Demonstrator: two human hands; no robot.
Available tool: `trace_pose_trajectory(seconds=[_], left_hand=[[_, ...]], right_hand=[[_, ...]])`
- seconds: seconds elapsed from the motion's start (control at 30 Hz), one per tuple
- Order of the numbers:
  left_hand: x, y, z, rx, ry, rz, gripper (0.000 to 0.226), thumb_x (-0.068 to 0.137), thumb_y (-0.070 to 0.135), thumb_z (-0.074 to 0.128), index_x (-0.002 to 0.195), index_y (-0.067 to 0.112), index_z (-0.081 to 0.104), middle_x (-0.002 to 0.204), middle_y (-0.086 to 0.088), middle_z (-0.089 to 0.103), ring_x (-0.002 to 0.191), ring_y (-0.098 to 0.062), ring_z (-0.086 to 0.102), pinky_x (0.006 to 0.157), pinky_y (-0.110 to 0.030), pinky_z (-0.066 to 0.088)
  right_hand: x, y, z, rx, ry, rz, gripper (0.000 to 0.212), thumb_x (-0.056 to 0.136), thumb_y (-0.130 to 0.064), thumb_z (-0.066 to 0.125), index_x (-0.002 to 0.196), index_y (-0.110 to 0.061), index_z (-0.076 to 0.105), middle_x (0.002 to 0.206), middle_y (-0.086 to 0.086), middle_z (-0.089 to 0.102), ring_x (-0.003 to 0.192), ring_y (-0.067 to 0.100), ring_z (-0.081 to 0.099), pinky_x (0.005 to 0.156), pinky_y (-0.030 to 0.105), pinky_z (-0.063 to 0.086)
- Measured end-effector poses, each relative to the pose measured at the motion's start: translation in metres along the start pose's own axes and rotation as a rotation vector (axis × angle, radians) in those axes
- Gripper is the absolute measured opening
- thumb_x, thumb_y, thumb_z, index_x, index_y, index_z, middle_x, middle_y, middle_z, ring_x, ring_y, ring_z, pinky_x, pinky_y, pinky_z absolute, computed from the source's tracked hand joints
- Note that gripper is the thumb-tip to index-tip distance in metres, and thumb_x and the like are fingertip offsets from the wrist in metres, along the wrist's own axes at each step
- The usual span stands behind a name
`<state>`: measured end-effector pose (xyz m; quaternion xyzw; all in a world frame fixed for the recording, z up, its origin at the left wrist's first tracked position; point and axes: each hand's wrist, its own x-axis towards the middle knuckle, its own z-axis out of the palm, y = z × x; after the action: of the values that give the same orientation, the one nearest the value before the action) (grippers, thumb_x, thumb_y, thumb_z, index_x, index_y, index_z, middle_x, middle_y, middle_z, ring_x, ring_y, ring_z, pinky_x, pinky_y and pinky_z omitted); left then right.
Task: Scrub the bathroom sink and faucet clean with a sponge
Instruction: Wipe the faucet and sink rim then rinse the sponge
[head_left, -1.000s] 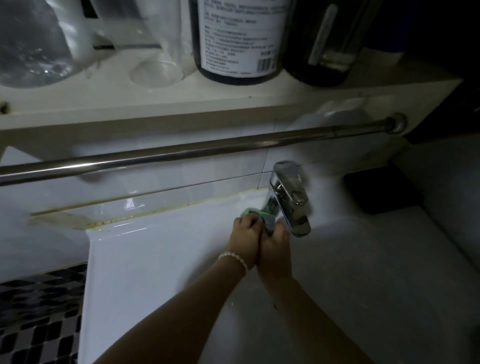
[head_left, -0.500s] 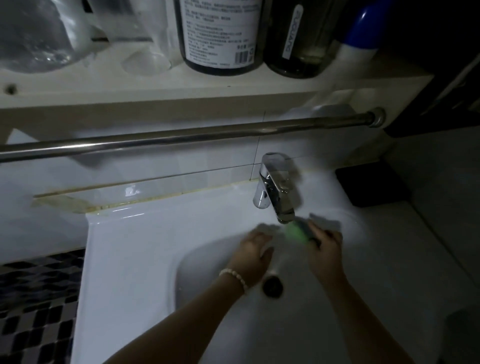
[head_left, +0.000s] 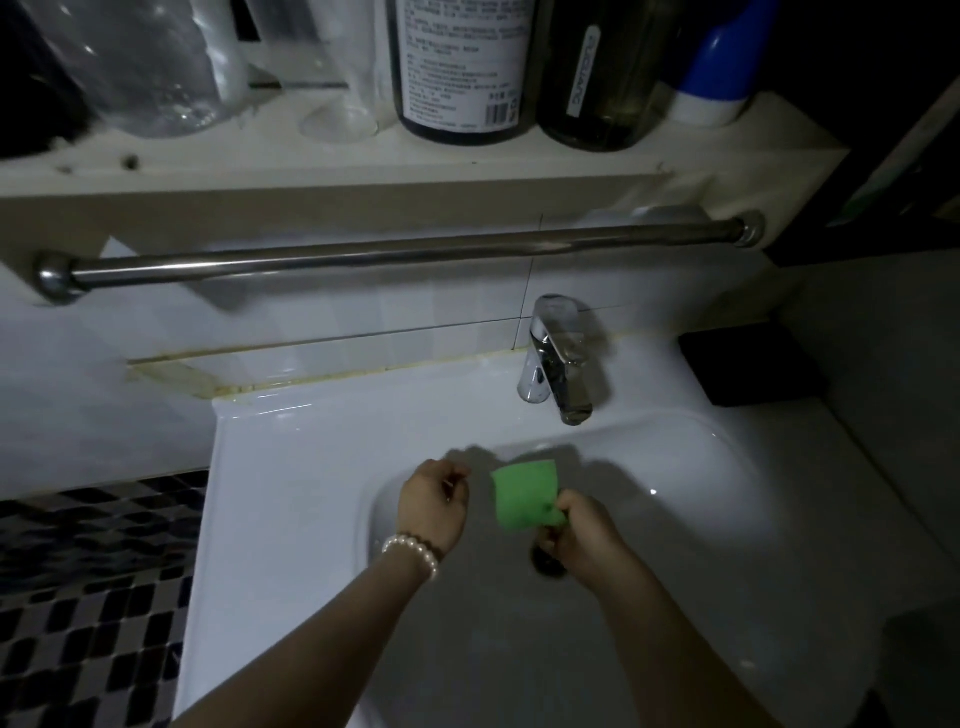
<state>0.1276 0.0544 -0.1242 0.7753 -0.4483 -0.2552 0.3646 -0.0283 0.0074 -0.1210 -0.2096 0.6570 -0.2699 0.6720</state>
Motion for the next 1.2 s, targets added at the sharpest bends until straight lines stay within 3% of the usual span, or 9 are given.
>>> trace_pose_trajectory(seconds=[0.1, 0.2, 0.3, 0.4, 0.5, 0.7, 0.87, 1.07, 1.2], left_hand=[[-0.010, 0.009, -0.010, -0.172, -0.103, -0.247, 0.010, 0.088, 0.016, 0.061, 0.090, 0.009, 0.068, 0.090, -0.009, 0.066, 0.086, -0.026, 0.061, 0.082, -0.027, 0.045], [-0.029, 0.029, -0.020, -0.637, -0.477, -0.587, 0.034, 0.088, 0.042, 0.056, 0.099, 0.010, 0.064, 0.095, -0.008, 0.064, 0.088, -0.025, 0.059, 0.082, -0.038, 0.050], [-0.050, 0.040, -0.023, -0.889, -0.756, -0.570, 0.026, 0.084, 0.028, 0.061, 0.094, 0.004, 0.062, 0.062, -0.007, 0.057, 0.052, -0.017, 0.053, 0.058, -0.028, 0.052], [-0.067, 0.050, -0.021, -0.797, -0.704, -0.512, 0.009, 0.081, 0.005, 0.065, 0.086, 0.001, 0.059, 0.048, -0.003, 0.056, 0.040, -0.012, 0.054, 0.044, -0.020, 0.047], [-0.077, 0.056, -0.017, -0.662, -0.554, -0.550, 0.015, 0.077, 0.001, 0.067, 0.089, -0.003, 0.059, 0.060, -0.010, 0.064, 0.049, -0.019, 0.063, 0.045, -0.024, 0.051], [-0.085, 0.069, -0.017, -0.653, -0.718, -0.687, 0.029, 0.081, 0.033, 0.066, 0.091, 0.005, 0.065, 0.084, -0.015, 0.067, 0.074, -0.025, 0.067, 0.065, -0.032, 0.056], [-0.088, 0.075, -0.014, -0.614, -0.782, -0.681, 0.045, 0.079, 0.036, 0.070, 0.103, -0.002, 0.065, 0.085, -0.014, 0.072, 0.074, -0.022, 0.071, 0.058, -0.027, 0.056], [-0.093, 0.075, -0.003, -0.367, -0.662, -0.460, 0.026, 0.076, 0.008, 0.075, 0.089, 0.007, 0.053, 0.077, -0.016, 0.065, 0.067, -0.031, 0.068, 0.061, -0.044, 0.059], [-0.091, 0.094, 0.013, -0.436, -0.616, -0.314, 0.025, 0.078, 0.000, 0.072, 0.078, 0.008, 0.048, 0.069, -0.009, 0.067, 0.055, -0.020, 0.066, 0.047, -0.032, 0.056]], right_hand=[[-0.024, -0.004, -0.023, 0.187, -0.162, 0.115, 0.015, 0.067, -0.002, 0.028, 0.060, -0.011, 0.037, 0.053, 0.007, 0.025, 0.030, 0.015, 0.030, 0.035, 0.012, 0.021], [-0.046, -0.005, -0.038, 0.234, -0.272, 0.185, 0.019, 0.062, -0.012, 0.028, 0.046, -0.012, 0.038, 0.043, 0.004, 0.028, 0.030, 0.015, 0.028, 0.034, 0.012, 0.020], [-0.056, -0.006, -0.047, 0.065, -0.287, 0.175, 0.017, 0.066, -0.019, 0.034, 0.055, -0.012, 0.044, 0.045, 0.004, 0.035, 0.035, 0.015, 0.032, 0.040, 0.016, 0.020], [-0.067, -0.004, -0.055, 0.009, -0.306, 0.118, 0.030, 0.082, -0.038, 0.051, 0.070, -0.016, 0.067, 0.057, 0.003, 0.057, 0.047, 0.014, 0.047, 0.049, 0.022, 0.031], [-0.079, 0.003, -0.061, -0.180, -0.354, -0.100, 0.013, 0.066, -0.013, 0.074, 0.078, -0.010, 0.069, 0.060, 0.001, 0.062, 0.053, 0.012, 0.052, 0.049, 0.021, 0.038], [-0.083, 0.021, -0.058, -0.707, -0.082, -0.644, 0.015, 0.071, 0.006, 0.066, 0.074, -0.009, 0.068, 0.073, 0.004, 0.058, 0.069, 0.013, 0.051, 0.060, 0.021, 0.039], [-0.094, 0.028, -0.067, -0.470, -0.304, -0.510, 0.029, 0.080, 0.005, 0.059, 0.066, -0.019, 0.048, 0.064, 0.003, 0.049, 0.055, 0.012, 0.055, 0.052, 0.026, 0.045], [-0.090, -0.018, -0.116, -0.599, -0.668, -0.040, 0.040, 0.073, -0.028, 0.062, 0.112, -0.021, 0.066, 0.104, -0.004, 0.066, 0.093, 0.009, 0.058, 0.073, 0.023, 0.046], [-0.084, -0.035, -0.114, -0.803, -0.748, 0.105, 0.021, 0.087, -0.007, 0.061, 0.105, -0.018, 0.061, 0.102, 0.004, 0.067, 0.094, 0.019, 0.064, 0.075, 0.034, 0.053]])
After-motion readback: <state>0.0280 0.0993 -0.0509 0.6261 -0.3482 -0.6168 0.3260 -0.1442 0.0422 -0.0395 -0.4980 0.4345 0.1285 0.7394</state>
